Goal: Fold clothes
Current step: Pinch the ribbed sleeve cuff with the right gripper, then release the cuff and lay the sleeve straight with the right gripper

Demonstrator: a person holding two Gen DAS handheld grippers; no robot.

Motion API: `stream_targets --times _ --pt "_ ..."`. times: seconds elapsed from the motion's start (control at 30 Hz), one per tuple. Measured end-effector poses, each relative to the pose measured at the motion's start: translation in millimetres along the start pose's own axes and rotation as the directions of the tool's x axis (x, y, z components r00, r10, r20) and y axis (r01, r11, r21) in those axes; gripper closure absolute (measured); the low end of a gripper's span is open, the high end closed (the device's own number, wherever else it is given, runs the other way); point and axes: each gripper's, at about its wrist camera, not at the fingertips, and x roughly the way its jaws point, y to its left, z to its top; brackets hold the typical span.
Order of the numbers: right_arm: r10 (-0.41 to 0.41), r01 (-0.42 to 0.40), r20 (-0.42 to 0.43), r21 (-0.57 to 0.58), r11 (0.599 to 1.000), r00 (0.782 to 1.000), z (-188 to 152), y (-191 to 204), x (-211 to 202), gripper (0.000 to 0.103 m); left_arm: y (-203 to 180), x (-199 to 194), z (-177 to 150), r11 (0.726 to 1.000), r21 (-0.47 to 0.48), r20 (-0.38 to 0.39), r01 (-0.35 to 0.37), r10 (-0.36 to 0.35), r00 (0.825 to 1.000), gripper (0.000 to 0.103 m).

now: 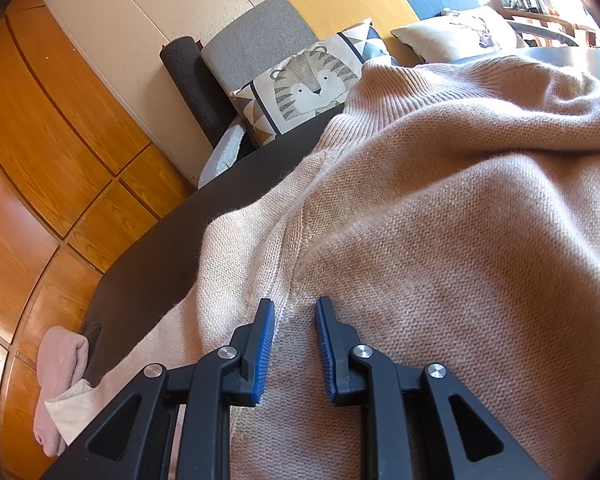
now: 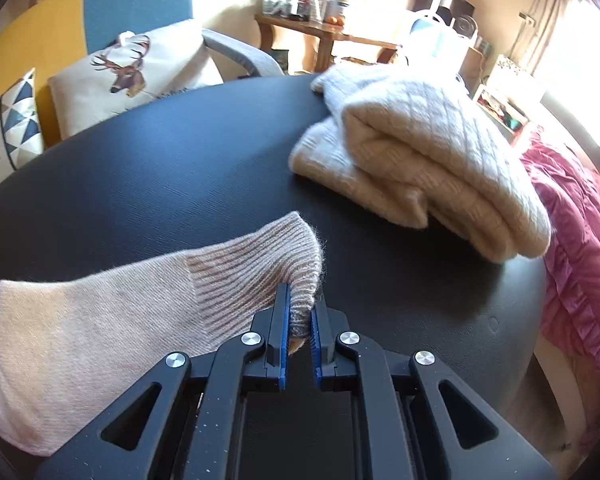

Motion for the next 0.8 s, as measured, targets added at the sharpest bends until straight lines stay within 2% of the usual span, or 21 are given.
stream_targets --times 0.2,0.37,0.43,0.53,0.6,0.67,0.73,0.8 --pt "-0.026 0.027 -0.028 0.061 0.998 0.999 -14 -22 14 0.094 0 -1 -1 1.0 0.003 0.001 -0.004 0.004 1.0 0.083" --pt "-0.013 0.015 -0.038 0.053 0.999 0.999 -13 -20 11 0.092 -1 0 -2 1.0 0.005 0.001 -0.008 0.008 1.0 0.083" --pt "-0.007 0.008 -0.02 0.069 0.998 1.0 -12 -22 1 0.079 -2 -1 -2 1.0 0.005 0.001 -0.009 0.009 1.0 0.083" --pt "-0.019 0.009 0.088 0.112 0.994 0.996 -12 -20 -34 0.069 -2 0 -2 1.0 0.006 0.001 -0.009 0.009 1.0 0.083" --pt "0.016 -0.034 0.156 0.118 0.992 0.988 -10 -9 -60 0.069 -2 0 -2 1.0 0.006 0.001 -0.009 0.009 1.0 0.083" --pt "0.124 -0.144 0.203 0.088 0.986 0.971 -11 11 -85 0.068 -2 0 -2 1.0 0.007 0.001 -0.01 0.01 1.0 0.083" --pt "0.236 -0.244 0.201 0.019 0.969 0.951 -15 40 -99 0.069 -2 0 -2 1.0 0.008 0.001 -0.011 0.011 1.0 0.083" --pt "0.304 -0.298 0.171 -0.062 0.953 0.937 -21 74 -106 0.069 -3 0 -2 1.0 0.007 0.001 -0.011 0.011 1.0 0.083"
